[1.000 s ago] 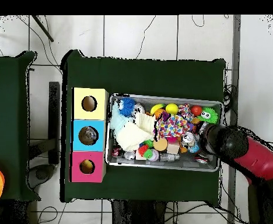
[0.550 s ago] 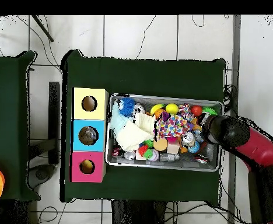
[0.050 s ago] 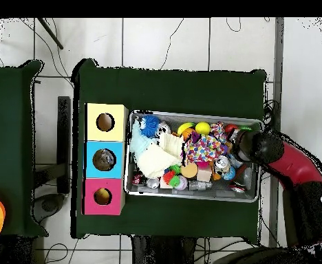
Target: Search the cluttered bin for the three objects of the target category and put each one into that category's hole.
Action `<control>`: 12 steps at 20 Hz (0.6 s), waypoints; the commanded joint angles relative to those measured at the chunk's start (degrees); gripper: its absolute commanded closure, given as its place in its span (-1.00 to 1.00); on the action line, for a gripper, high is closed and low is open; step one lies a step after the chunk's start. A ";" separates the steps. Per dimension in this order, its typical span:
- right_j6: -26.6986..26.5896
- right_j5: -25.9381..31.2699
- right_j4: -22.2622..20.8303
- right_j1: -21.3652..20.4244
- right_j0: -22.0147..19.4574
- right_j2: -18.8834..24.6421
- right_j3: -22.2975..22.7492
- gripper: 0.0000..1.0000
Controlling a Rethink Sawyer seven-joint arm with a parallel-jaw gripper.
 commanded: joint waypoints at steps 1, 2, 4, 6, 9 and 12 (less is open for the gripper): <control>-5.52 6.27 -2.81 3.84 2.38 5.59 -5.94 -1.00; -5.47 5.97 -2.74 4.47 2.53 5.71 -6.50 -1.00; -5.50 5.09 -2.58 5.48 2.41 6.06 -6.65 -1.00; -5.27 3.69 -2.72 5.91 2.13 6.16 -6.01 -1.00; -4.80 1.39 -3.17 6.42 1.84 6.27 -4.99 -1.00; -4.80 -0.15 -3.62 6.58 1.37 6.50 -4.24 -1.00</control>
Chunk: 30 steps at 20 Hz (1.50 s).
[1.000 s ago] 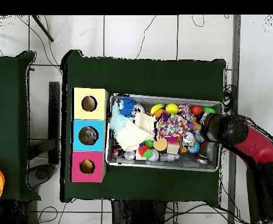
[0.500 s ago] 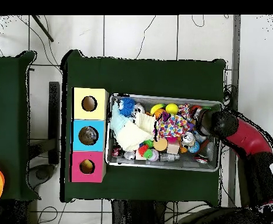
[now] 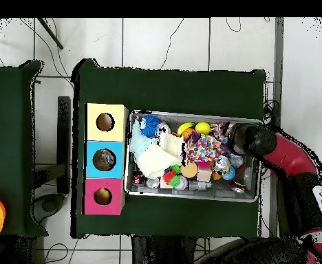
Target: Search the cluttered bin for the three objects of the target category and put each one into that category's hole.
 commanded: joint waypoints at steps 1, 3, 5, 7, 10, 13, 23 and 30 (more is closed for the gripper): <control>-4.66 -1.02 -3.57 4.58 -0.16 6.05 -0.88 -1.00; -4.19 -1.49 -3.95 3.70 -0.30 5.80 0.41 -1.00; -3.84 -1.60 -4.48 2.24 -0.63 5.55 2.44 -1.00; -3.55 -1.59 -5.01 0.46 -1.00 5.26 4.35 -1.00; -3.53 -1.46 -5.59 -1.81 -1.56 5.04 6.43 -1.00; -3.28 -2.15 -6.27 -4.76 -2.15 4.69 9.65 -1.00; -2.74 -2.41 -7.83 -11.03 -4.16 4.71 17.56 -1.00; -2.97 -7.97 -10.25 -11.38 -7.91 5.21 22.00 -1.00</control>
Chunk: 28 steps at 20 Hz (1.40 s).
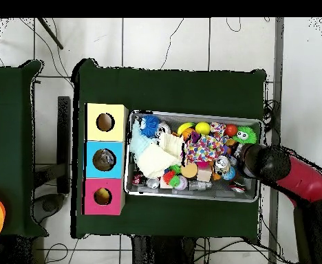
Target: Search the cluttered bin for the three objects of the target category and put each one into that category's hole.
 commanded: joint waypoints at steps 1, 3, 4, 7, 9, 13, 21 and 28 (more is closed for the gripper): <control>-2.85 -7.96 -5.52 0.39 -3.69 5.25 8.79 -1.00; -1.79 -10.57 -6.51 1.65 -4.18 5.54 9.18 -1.00; -1.03 -12.15 -7.01 2.26 -4.27 5.62 9.41 -1.00; 0.20 -15.35 -7.96 4.76 -4.69 6.25 9.03 -1.00; 1.09 -17.02 -8.27 6.25 -4.82 6.51 8.76 -1.00; 2.13 -18.29 -8.15 8.22 -4.71 6.69 8.14 -1.00; 2.66 -13.94 -6.22 5.59 -2.28 5.98 7.76 -1.00; 2.68 -12.52 -4.86 6.34 -1.59 6.68 6.11 -1.00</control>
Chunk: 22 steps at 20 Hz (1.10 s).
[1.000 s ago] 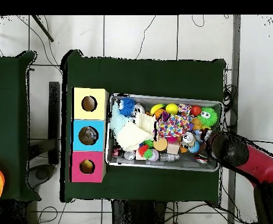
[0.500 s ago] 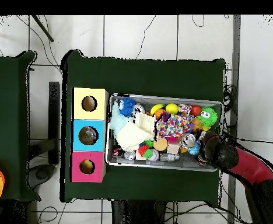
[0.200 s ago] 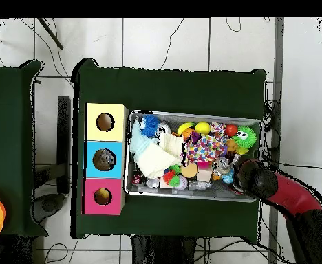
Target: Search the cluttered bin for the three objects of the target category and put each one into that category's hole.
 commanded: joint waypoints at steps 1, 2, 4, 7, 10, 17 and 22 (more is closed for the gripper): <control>2.60 4.31 1.01 2.45 1.00 6.09 1.20 -1.00; 2.52 4.23 1.06 3.01 0.89 6.21 0.85 -1.00; 2.63 3.63 1.00 3.96 0.80 6.36 0.33 -1.00; 2.85 2.68 0.72 4.95 0.71 6.51 -0.17 -1.00; 3.45 1.46 0.63 5.89 0.90 6.56 -0.48 -1.00; 4.63 0.28 0.89 6.71 2.03 6.12 -1.05 -1.00; 4.45 -1.18 0.48 8.39 1.44 6.54 -1.89 -1.00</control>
